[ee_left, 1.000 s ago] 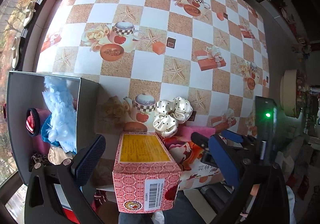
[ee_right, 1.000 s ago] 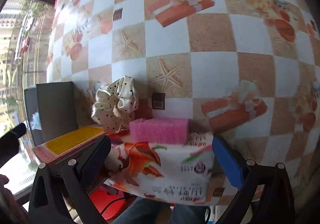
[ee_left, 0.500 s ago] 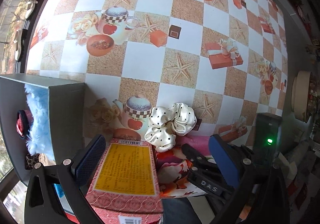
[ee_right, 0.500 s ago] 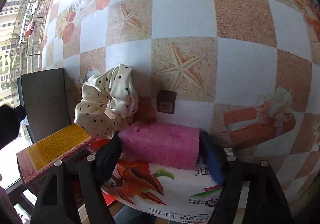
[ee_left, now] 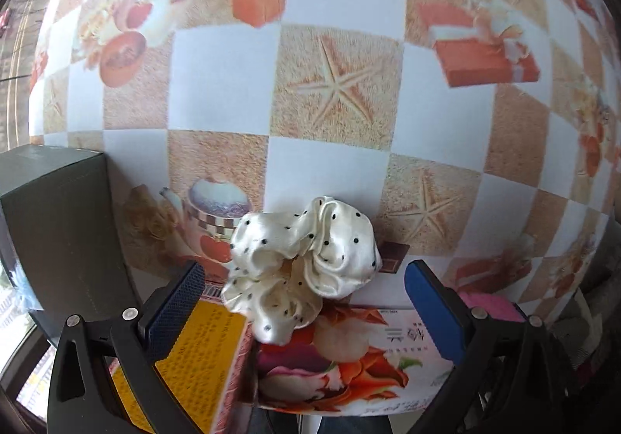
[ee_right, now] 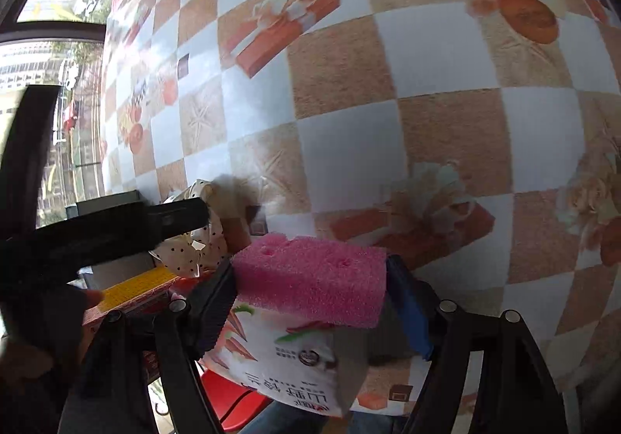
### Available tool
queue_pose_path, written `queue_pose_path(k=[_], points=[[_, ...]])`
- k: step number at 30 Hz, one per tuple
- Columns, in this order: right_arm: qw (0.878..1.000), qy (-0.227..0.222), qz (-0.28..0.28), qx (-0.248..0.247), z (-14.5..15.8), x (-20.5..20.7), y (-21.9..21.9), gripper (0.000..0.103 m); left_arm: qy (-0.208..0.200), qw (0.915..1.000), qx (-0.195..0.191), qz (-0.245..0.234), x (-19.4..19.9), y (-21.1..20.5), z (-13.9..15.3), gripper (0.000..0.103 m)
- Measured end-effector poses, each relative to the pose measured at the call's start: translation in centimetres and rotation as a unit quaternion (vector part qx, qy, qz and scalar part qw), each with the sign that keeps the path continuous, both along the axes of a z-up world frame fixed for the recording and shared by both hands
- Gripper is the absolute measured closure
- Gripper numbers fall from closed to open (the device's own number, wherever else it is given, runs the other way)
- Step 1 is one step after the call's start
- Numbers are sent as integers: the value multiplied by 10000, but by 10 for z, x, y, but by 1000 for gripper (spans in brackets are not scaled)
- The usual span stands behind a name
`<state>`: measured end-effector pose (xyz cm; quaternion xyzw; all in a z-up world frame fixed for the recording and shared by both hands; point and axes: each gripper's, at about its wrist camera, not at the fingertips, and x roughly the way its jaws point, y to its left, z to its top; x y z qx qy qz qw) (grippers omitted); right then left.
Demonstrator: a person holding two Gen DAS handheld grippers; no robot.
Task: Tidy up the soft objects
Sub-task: 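Grasp the polka-dot scrunchie with the left gripper while the right grasps the pink sponge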
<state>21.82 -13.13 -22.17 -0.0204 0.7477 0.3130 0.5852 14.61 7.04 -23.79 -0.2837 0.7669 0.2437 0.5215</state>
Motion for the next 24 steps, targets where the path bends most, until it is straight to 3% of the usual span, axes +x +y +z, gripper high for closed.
queue_pose_path(k=[6, 8, 11, 13, 14, 15, 16, 20, 24], points=[[9996, -2, -282, 79, 10, 10, -29, 27, 425, 9990, -28, 150, -4, 1, -27, 1], [9993, -20, -346, 102, 12, 11, -36, 27, 234, 9991, -137, 328, -7, 6, -26, 4], [9989, -69, -454, 127, 15, 10, -42, 27, -50, 9994, -102, 335, -8, 11, -17, 20], [9985, -114, -522, 134, 15, 11, -41, 27, -231, 9992, -145, 293, -7, 13, -11, 44], [9984, -127, -537, 135, 15, 11, -42, 27, -268, 9993, -114, 218, -6, 13, -8, 51], [9983, -139, -554, 144, 16, 10, -40, 27, -310, 9994, -95, 133, -5, 12, -5, 65], [9982, -149, -565, 153, 17, 10, -39, 27, -369, 9993, -69, 43, -5, 10, -3, 71], [9980, -210, -566, 206, 25, 2, -35, 27, -692, 9976, 7, -19, 1, -1, 11, 76], [9976, -426, -482, 245, 36, -5, -20, 27, -1152, 9922, 329, -351, 3, -8, 49, 76]])
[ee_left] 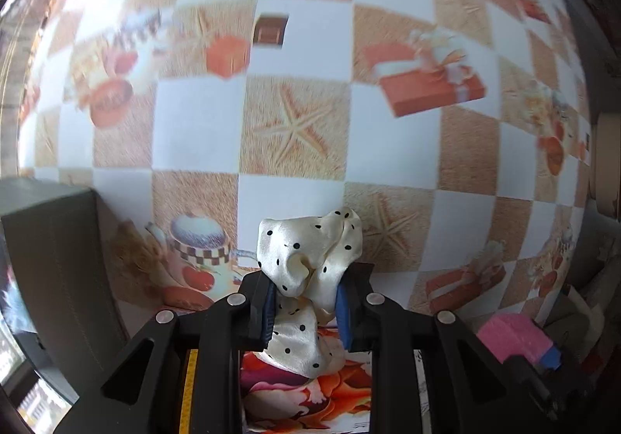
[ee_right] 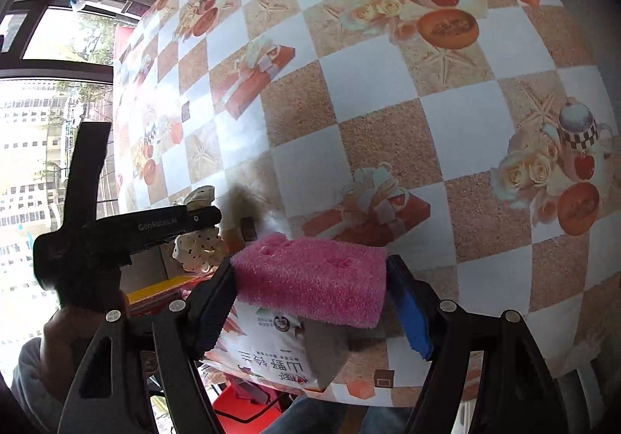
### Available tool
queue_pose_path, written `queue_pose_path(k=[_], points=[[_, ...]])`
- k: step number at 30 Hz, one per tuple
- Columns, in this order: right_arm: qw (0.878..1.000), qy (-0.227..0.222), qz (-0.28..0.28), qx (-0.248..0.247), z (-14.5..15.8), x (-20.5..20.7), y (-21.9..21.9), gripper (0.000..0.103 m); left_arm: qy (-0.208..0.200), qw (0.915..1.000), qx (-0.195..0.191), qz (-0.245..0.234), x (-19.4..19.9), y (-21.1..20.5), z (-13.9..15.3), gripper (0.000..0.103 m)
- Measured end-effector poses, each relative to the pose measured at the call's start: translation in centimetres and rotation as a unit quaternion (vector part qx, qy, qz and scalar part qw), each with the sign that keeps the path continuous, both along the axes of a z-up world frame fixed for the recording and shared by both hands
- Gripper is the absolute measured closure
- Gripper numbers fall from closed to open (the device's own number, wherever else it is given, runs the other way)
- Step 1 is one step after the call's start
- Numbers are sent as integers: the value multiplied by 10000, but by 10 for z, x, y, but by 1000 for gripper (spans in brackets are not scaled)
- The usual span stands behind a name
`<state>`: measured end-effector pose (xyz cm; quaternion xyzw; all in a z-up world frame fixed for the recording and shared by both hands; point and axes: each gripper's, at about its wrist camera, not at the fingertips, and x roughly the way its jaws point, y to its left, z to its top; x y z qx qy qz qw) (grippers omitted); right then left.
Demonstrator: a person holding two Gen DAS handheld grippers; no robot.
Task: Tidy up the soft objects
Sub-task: 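Grasp the polka-dot scrunchie with the left gripper while the right grasps the pink sponge, then lift the scrunchie and pink sponge with both grippers toward the white box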
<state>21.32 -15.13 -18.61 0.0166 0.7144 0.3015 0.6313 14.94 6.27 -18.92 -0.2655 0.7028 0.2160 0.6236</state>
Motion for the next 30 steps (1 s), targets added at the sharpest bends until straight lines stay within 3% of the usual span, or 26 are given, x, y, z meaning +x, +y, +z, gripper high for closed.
queue_pose_path(k=[12, 30], points=[[9986, -429, 308, 92, 35, -15, 42, 27, -971, 9931, 624, -229, -26, 10, 87, 76], [9958, -825, 399, 10, 74, -56, 62, 27, -1863, 9771, 981, -294, -97, 25, 138, 76]])
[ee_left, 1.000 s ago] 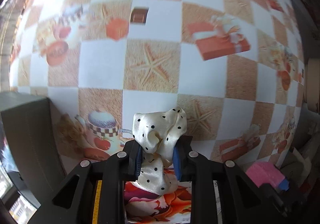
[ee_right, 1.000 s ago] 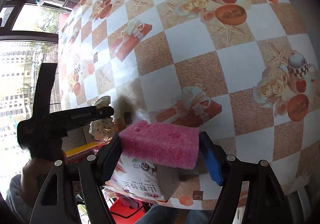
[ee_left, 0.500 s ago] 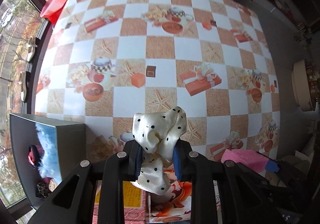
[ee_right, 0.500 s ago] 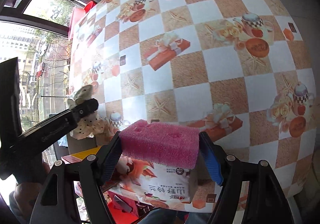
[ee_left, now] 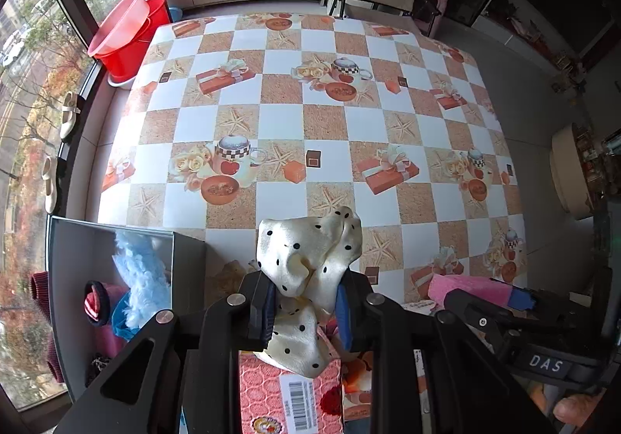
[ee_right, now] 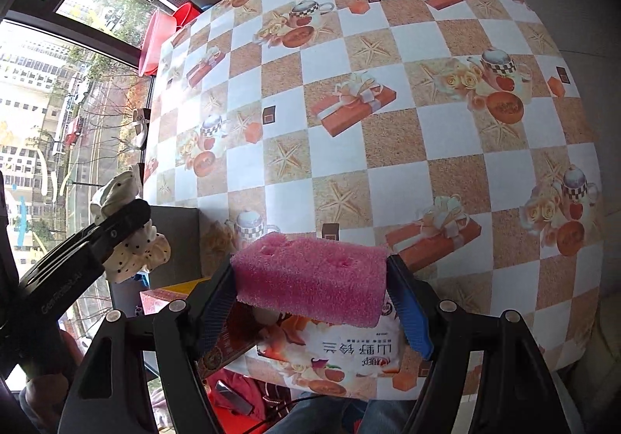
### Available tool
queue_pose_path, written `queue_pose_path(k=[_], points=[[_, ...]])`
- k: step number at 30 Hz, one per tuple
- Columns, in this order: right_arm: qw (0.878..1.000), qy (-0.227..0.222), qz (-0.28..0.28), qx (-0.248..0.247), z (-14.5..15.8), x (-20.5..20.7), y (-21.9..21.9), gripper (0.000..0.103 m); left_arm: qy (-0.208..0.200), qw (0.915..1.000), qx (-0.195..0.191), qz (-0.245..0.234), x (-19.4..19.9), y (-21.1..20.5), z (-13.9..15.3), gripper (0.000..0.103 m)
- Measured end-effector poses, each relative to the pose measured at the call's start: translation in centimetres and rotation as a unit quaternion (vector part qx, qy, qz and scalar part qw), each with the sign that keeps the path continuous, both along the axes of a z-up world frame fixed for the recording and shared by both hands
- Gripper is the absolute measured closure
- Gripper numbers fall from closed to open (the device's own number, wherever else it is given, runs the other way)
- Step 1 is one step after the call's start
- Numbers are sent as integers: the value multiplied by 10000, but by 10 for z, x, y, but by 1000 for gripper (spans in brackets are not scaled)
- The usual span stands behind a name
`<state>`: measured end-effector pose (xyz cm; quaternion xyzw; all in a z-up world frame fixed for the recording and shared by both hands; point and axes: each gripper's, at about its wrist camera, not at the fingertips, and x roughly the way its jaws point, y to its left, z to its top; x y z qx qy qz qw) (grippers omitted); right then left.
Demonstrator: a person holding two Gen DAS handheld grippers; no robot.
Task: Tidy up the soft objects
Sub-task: 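Lift the scrunchie and pink sponge with both grippers toward the white box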
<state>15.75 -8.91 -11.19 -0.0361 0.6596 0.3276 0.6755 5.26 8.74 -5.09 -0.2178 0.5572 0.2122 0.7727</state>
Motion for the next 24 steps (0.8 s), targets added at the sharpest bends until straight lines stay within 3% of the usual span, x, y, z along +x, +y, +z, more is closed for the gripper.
queue_pose_path(k=[7, 24], points=[[9999, -105, -1, -38, 12, -18, -3, 27, -257, 9996, -74, -102, -27, -7, 17, 76], [9991, -376, 37, -211, 27, -65, -25, 27, -390, 9981, -156, -447, -87, -39, 32, 76]])
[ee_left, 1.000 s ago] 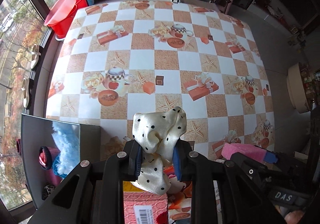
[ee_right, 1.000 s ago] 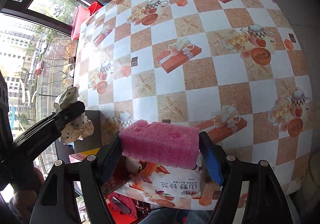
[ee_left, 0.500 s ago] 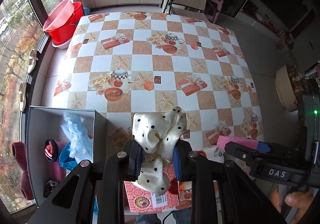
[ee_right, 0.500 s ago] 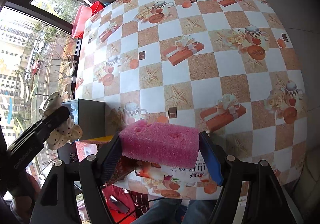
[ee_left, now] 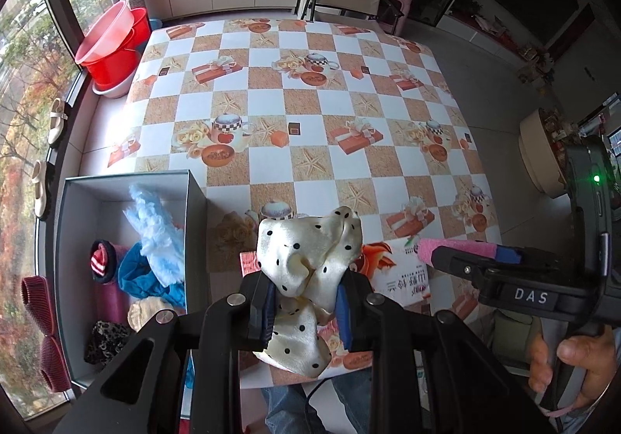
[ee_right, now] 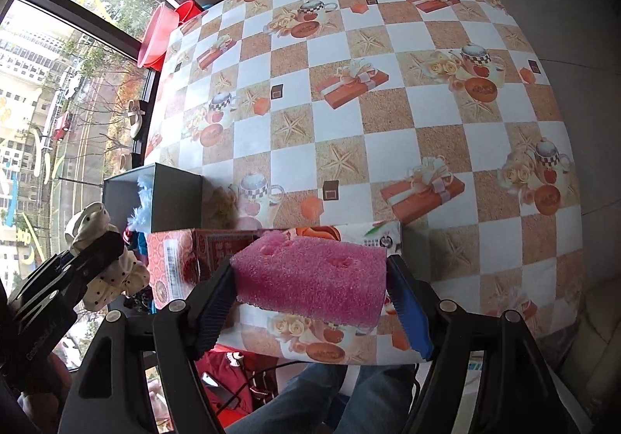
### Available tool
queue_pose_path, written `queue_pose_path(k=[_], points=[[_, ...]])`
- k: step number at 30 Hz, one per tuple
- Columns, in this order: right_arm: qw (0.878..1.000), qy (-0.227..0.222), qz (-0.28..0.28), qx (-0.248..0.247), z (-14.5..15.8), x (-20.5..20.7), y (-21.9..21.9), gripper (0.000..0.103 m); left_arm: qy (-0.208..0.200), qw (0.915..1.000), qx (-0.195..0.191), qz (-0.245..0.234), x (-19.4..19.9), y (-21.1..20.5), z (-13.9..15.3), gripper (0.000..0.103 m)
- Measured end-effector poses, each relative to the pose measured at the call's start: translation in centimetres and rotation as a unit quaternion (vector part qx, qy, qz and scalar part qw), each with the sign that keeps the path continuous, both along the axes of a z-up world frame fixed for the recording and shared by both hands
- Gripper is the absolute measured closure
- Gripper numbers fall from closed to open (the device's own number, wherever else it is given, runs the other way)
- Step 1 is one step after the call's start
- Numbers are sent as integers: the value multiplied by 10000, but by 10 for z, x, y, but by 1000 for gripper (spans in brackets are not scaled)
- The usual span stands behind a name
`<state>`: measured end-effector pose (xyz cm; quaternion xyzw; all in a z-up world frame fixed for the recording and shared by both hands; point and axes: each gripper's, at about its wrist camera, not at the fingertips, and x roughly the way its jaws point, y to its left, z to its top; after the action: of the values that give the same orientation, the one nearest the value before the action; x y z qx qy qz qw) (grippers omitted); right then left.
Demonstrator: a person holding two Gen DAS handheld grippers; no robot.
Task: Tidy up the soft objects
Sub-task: 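Lift the scrunchie and pink sponge with both grippers toward the white box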
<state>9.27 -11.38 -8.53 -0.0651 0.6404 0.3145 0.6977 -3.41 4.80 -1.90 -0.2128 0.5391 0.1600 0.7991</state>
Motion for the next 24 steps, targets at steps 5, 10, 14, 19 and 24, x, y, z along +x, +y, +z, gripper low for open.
queue_pose_path(k=[5, 10, 14, 19, 24], points=[[10000, 47, -18, -51, -2, -13, -6, 27, 30, 9999, -91, -67, -15, -8, -3, 76], [9999, 87, -1, -112, -5, -28, -11, 27, 67, 9997, -181, -128, -26, -16, -6, 76], [9998, 117, -1, -160, -7, -37, -16, 27, 74, 9995, -279, -138, -35, -22, -9, 76], [9996, 168, 10, -247, -12, -49, -21, 27, 97, 9992, -326, -222, -45, -28, -11, 76], [9994, 163, 55, -286, -11, -59, -21, 27, 88, 9989, -399, -239, -54, -30, -14, 76]])
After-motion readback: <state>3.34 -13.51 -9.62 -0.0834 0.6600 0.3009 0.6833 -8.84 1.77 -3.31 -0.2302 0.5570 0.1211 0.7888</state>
